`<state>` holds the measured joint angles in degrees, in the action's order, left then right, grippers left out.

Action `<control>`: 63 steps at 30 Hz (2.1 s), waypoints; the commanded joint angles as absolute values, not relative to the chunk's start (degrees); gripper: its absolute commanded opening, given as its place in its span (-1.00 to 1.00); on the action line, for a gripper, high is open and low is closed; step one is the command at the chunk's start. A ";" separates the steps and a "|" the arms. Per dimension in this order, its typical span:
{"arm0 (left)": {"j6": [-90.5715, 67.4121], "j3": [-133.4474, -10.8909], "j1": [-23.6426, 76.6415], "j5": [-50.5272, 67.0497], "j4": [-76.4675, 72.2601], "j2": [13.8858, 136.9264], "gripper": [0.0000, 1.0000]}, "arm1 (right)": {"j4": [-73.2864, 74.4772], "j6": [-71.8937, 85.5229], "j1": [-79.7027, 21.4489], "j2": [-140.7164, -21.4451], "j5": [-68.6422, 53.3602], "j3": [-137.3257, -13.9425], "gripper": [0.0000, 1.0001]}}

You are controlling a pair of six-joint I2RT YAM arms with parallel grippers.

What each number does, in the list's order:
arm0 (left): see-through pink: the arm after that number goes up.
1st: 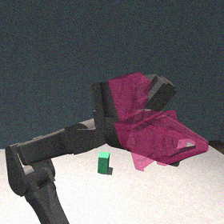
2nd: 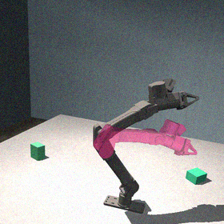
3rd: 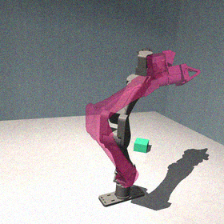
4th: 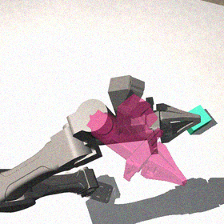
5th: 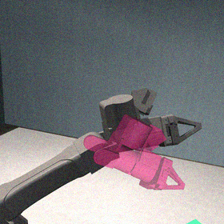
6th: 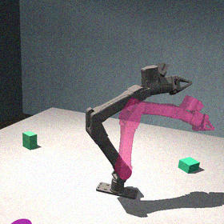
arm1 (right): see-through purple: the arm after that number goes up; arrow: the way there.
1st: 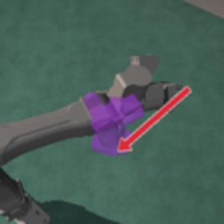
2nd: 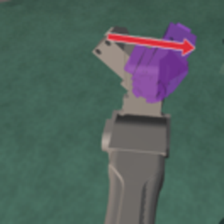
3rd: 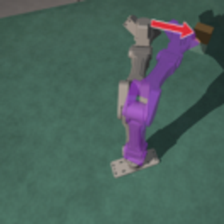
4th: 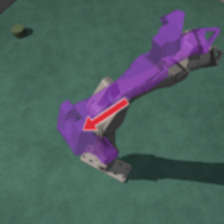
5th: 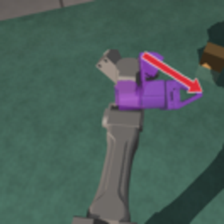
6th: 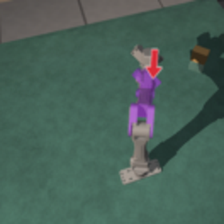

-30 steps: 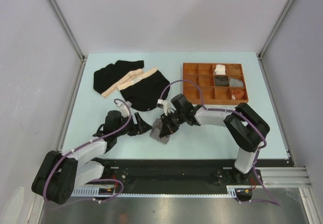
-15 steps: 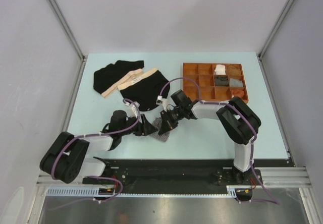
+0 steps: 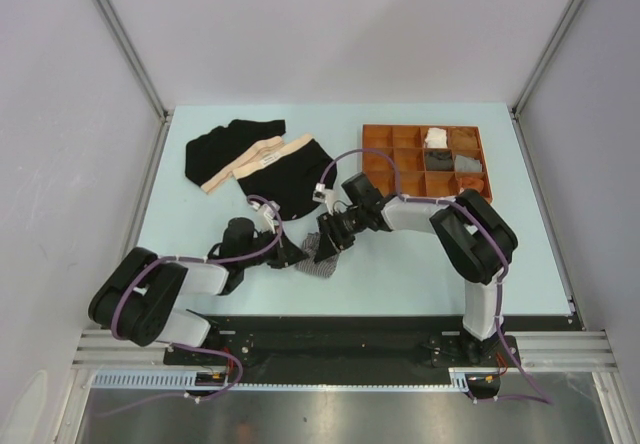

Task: Roll the underwear
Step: Roll the underwear to the center of the board.

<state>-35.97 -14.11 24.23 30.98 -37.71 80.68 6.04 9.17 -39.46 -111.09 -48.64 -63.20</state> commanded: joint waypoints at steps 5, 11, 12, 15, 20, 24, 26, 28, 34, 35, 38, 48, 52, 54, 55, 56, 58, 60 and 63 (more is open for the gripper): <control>-37.18 -17.13 24.17 23.12 -27.34 80.68 -0.99 | 10.45 8.44 -35.86 -99.94 -38.16 -65.65 0.36; -39.02 -19.68 24.08 22.41 -24.09 81.91 -1.00 | 11.69 2.56 -40.15 -97.30 -31.91 -63.81 0.42; -39.20 -19.95 24.08 22.59 -23.82 82.09 -1.00 | 11.43 2.29 -40.69 -97.47 -31.82 -63.55 0.42; -40.34 -20.13 24.08 22.41 -23.73 82.79 -0.99 | 10.55 1.50 -42.27 -97.38 -30.77 -62.06 0.43; -41.48 -20.65 23.99 22.59 -23.47 83.58 -1.00 | 9.49 1.23 -44.29 -98.17 -28.31 -60.21 0.43; -41.75 -21.27 23.99 22.15 -22.24 83.94 -1.00 | 9.40 1.05 -47.01 -98.09 -25.85 -59.15 0.43; -42.01 -21.71 23.99 21.89 -21.71 84.02 -0.99 | 9.32 1.06 -47.98 -97.82 -23.30 -58.54 0.43; -42.27 -22.06 23.99 21.71 -21.18 83.94 -1.00 | 8.79 1.14 -49.56 -97.65 -20.50 -57.92 0.43; -43.15 -22.76 23.82 21.36 -19.87 84.37 -0.99 | 6.77 1.41 -52.82 -97.38 -13.19 -56.25 0.40; -43.42 -22.85 23.82 21.36 -19.86 84.46 -1.00 | 6.42 1.49 -53.78 -97.30 -12.23 -55.99 0.39; -43.94 -22.76 23.64 22.14 -20.65 84.64 -1.00 | 5.98 2.19 -53.97 -98.08 -9.32 -55.55 -0.19; -42.72 -23.64 23.38 24.26 -19.09 77.09 0.12 | 3.52 11.77 -45.72 -101.16 -22.92 -55.37 -1.00; -39.82 -23.73 23.38 22.68 -17.49 73.66 0.50 | 3.08 15.46 -43.25 -102.65 -27.06 -55.20 -1.00; -39.11 -23.47 23.38 22.67 -18.10 73.13 0.52 | 1.85 17.75 -42.19 -103.36 -29.69 -54.93 -1.00; -38.50 -23.12 23.38 22.68 -18.37 73.21 0.52 | 1.50 18.80 -41.14 -103.71 -30.40 -54.84 -1.00; -38.15 -23.03 23.38 22.76 -18.72 73.39 0.52 | 1.15 20.29 -40.61 -104.32 -31.28 -54.84 -1.00; -37.62 -22.42 23.38 24.08 -20.65 74.26 0.53 | 0.70 21.88 -39.64 -105.11 -32.69 -54.84 -1.00; -37.62 -21.89 23.38 25.31 -22.75 75.32 0.53 | 0.70 23.54 -38.06 -105.99 -34.27 -54.76 -1.00; -37.62 -21.62 23.38 25.57 -24.16 75.76 0.53 | 0.44 25.39 -36.04 -107.22 -36.38 -54.67 -1.00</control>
